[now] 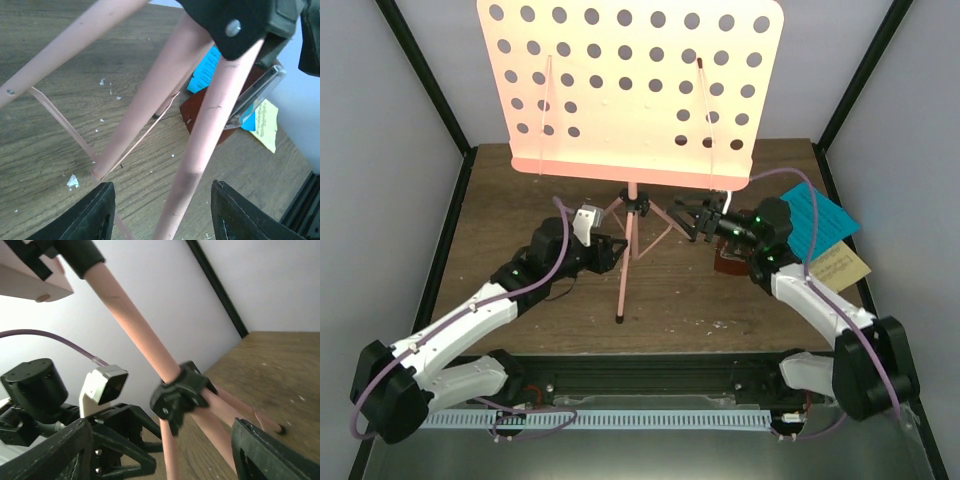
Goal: Pack up the instrument practice props
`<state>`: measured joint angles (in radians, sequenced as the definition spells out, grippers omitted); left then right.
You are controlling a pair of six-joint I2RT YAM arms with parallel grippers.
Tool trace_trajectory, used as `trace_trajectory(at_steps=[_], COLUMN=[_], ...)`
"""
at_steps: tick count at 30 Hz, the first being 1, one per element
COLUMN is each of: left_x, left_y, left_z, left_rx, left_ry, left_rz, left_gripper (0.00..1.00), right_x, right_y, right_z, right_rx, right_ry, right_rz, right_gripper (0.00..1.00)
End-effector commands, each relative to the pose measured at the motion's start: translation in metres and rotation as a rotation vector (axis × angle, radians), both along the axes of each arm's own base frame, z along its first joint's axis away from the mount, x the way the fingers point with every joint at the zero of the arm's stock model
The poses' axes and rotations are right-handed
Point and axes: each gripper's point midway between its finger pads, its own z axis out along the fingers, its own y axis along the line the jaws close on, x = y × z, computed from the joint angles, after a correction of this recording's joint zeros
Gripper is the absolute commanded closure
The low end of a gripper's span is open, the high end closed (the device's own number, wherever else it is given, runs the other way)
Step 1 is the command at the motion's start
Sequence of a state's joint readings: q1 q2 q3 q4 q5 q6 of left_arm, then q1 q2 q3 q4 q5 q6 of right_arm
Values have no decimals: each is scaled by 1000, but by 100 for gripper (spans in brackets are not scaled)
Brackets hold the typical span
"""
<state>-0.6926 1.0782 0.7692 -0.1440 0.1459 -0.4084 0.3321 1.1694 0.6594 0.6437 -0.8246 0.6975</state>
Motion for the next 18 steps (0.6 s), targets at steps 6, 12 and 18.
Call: trace_trajectory(at_steps=[6,12,18], left_x=[-8,-14,-7], left_y=[-5,-13,-15], left_z=[15,9,-2], left_rx=[-138,-123,-91], left_ry=[1,-8,-1], left_rz=[-60,-138,-130], left_gripper=[51,51,52], right_x=[2,14,9], right_y=[45,62,71], right_z=[56,63,74], right_rx=[66,84,90], right_ry=[-313,-370,-440], right_rz=[203,280,348], right_gripper=[32,41,42])
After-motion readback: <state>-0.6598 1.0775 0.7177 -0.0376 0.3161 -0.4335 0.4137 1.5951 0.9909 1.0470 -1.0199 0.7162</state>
